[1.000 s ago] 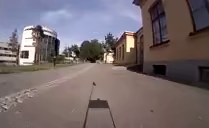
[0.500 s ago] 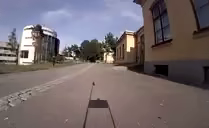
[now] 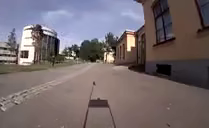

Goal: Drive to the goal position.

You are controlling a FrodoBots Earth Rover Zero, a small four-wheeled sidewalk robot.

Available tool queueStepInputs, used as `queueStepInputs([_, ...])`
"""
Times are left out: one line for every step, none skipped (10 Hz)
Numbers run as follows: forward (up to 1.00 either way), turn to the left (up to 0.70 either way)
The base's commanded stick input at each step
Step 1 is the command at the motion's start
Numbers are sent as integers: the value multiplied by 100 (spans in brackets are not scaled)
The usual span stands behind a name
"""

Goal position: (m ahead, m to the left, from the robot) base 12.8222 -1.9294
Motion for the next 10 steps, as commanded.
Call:
queueStepInputs([45, 0])
queueStepInputs([45, 0])
queueStepInputs([45, 0])
queueStepInputs([45, 0])
queueStepInputs([45, 0])
queueStepInputs([45, 0])
queueStepInputs([45, 0])
queueStepInputs([45, 0])
queueStepInputs([45, 0])
queueStepInputs([45, 0])
